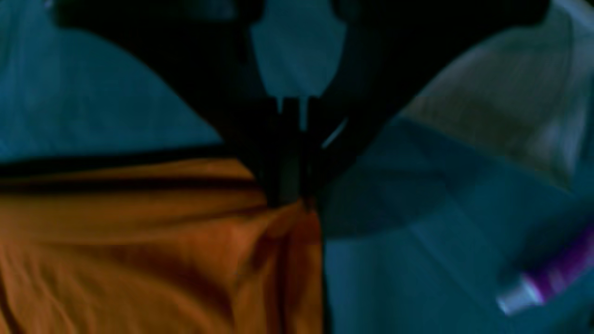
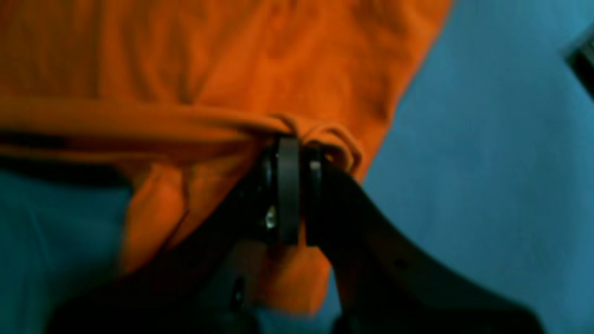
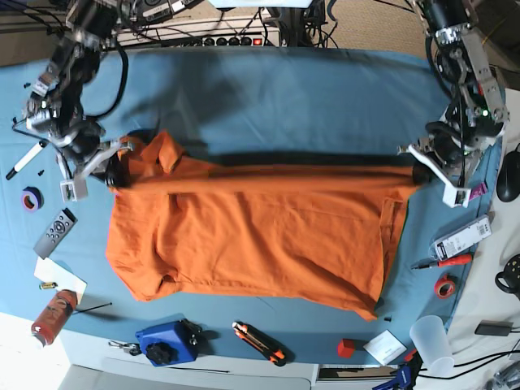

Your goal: Layout the t-shirt on the table in an organized manner, then fold the t-shirt properly

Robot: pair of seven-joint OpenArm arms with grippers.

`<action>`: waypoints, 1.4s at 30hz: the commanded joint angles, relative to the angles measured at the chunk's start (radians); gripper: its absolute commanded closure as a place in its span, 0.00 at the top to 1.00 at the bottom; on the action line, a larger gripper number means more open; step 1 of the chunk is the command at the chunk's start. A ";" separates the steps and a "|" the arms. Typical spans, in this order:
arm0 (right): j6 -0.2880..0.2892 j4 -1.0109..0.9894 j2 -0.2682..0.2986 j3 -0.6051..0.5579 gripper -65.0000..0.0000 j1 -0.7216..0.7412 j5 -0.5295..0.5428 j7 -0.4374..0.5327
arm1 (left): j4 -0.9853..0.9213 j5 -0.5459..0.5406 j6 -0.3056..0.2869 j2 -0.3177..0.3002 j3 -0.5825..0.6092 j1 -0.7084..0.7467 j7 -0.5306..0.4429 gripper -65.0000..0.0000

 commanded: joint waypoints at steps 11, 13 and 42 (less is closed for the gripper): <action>-0.004 -0.272 0.100 -0.098 0.00 0.279 0.009 0.042 | -0.156 0.034 -0.001 -0.007 0.032 -0.221 -0.056 0.00; -0.004 -0.287 0.116 -0.145 0.00 0.296 0.009 0.034 | -0.194 0.034 -0.001 -0.008 0.032 -0.240 -0.056 0.00; -0.004 0.084 0.305 -0.283 0.34 0.310 0.424 -0.336 | -0.216 0.030 -0.001 -0.007 0.032 -0.241 -0.049 0.00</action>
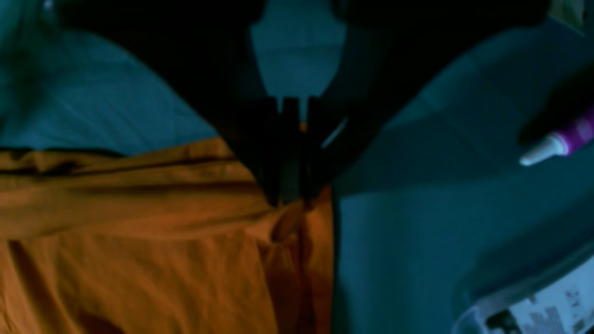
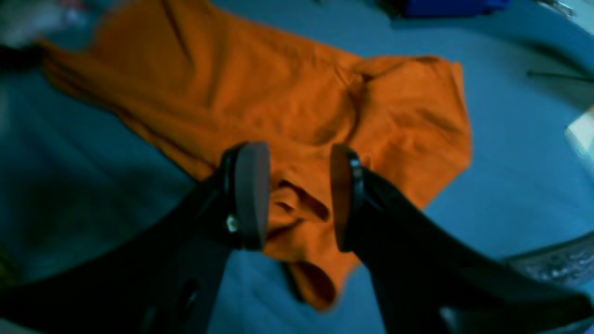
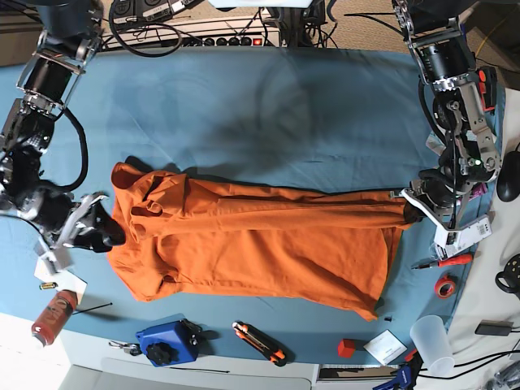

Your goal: Layout the t-shirt on the table in an organized manner, then fold the t-shirt properly

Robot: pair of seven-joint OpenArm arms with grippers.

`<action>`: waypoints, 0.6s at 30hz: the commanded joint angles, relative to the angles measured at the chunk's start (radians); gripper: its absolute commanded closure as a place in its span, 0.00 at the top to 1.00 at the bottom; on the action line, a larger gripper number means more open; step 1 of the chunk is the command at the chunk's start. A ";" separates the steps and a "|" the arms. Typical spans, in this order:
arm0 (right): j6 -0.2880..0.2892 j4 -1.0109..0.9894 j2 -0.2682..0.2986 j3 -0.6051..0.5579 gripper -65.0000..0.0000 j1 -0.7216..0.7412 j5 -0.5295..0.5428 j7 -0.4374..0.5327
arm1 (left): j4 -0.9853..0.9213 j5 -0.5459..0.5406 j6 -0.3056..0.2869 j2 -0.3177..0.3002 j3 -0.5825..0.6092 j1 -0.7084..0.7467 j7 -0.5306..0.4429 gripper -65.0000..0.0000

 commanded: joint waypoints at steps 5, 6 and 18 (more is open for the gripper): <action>0.002 0.032 0.063 -0.195 0.34 0.022 -0.081 0.025 | 0.016 -0.012 -0.001 -0.011 -0.002 -0.021 -0.019 0.00; 0.002 0.032 0.063 -0.228 0.34 0.022 -0.101 0.025 | 0.016 -0.012 -0.001 -0.011 -0.002 -0.021 -0.019 0.00; 0.002 0.032 0.062 -0.344 0.34 0.021 -0.174 0.025 | 0.016 -0.013 -0.001 -0.011 -0.002 -0.021 -0.019 0.00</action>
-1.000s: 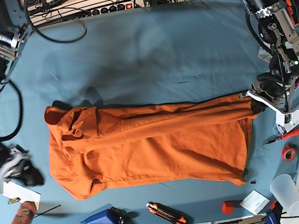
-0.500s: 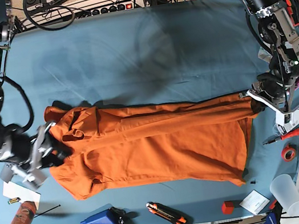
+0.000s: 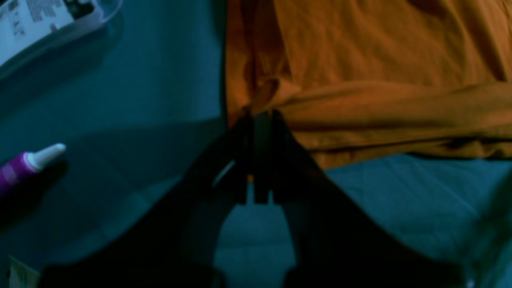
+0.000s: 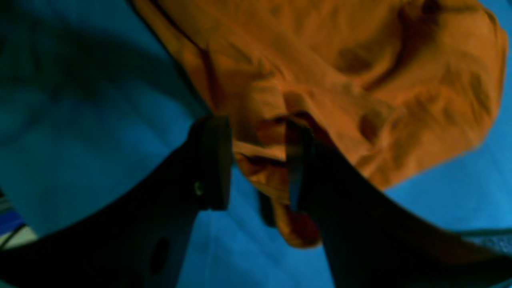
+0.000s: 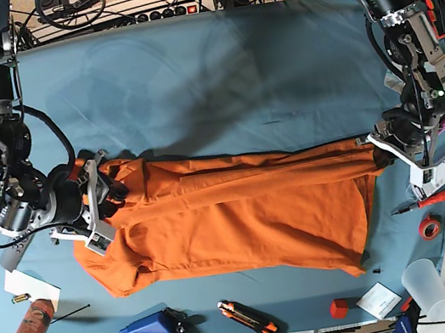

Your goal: Layout the t-shirt on the table in an organized manner, then fold the t-shirt properly

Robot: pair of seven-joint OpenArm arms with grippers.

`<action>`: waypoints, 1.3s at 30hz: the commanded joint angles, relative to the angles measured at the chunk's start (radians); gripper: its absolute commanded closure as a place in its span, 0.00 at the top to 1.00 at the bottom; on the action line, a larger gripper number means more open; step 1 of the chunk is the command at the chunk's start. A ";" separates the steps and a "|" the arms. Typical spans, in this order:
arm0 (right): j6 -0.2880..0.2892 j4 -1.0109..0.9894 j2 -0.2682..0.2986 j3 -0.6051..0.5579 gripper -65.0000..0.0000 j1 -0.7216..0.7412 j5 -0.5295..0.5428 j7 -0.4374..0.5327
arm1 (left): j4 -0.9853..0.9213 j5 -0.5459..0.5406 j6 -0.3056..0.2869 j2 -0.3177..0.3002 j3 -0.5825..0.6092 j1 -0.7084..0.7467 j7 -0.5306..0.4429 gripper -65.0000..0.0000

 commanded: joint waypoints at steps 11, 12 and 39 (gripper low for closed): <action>0.001 -0.023 -0.021 0.008 0.34 -0.026 -0.064 0.047 | 0.016 -0.012 -0.001 -0.010 -0.002 -0.021 -0.021 0.00; 0.001 -0.027 -0.027 0.008 0.34 -0.026 -0.064 0.046 | 0.016 -0.012 -0.001 -0.010 -0.002 -0.021 -0.021 0.00; 0.001 -0.146 -0.074 0.073 0.00 -0.023 -0.170 0.302 | 0.016 -0.031 -0.002 -0.011 -0.002 -0.018 -0.021 0.00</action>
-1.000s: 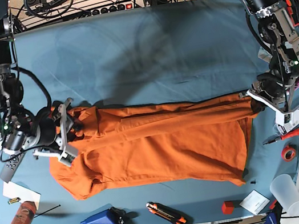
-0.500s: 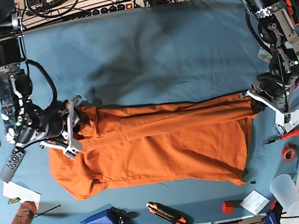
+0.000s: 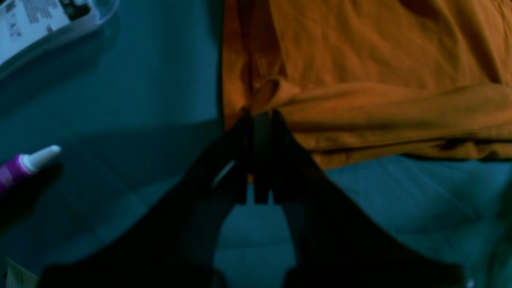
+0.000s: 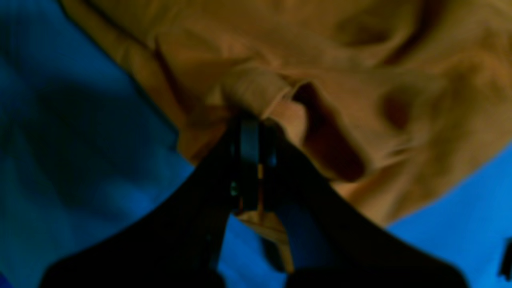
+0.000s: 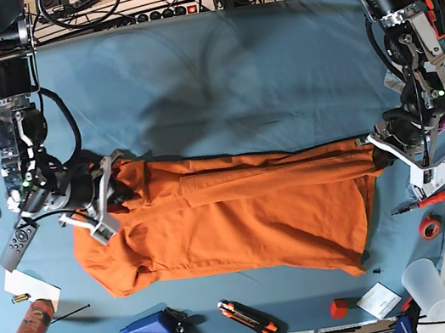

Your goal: Layout the t-shirt on the table in an organized manner, then fold the t-shirt properly

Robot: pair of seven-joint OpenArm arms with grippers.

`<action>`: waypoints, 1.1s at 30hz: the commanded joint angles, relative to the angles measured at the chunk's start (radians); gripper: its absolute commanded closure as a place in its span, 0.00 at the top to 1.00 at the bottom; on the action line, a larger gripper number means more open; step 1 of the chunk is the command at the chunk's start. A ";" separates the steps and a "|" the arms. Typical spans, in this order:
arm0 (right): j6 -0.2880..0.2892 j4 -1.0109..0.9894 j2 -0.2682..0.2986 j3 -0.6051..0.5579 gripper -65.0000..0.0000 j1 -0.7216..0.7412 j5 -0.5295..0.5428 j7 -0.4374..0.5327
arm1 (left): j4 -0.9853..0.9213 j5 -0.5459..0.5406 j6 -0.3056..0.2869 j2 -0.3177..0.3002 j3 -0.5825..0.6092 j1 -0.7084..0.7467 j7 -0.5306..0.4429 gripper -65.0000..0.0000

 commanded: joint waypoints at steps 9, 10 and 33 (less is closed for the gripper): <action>0.001 0.150 0.018 0.259 0.00 0.013 0.204 -0.069 | 0.018 -0.089 -0.001 -0.011 -0.002 -0.016 0.073 0.00; 0.001 0.150 0.018 0.280 0.00 0.003 0.223 -0.076 | 0.019 -0.106 -0.001 -0.011 -0.003 -0.016 0.092 0.00; 0.001 0.498 0.000 0.364 0.00 -0.504 0.278 -0.220 | 0.552 -0.150 -0.001 -0.011 -0.123 0.371 0.238 0.00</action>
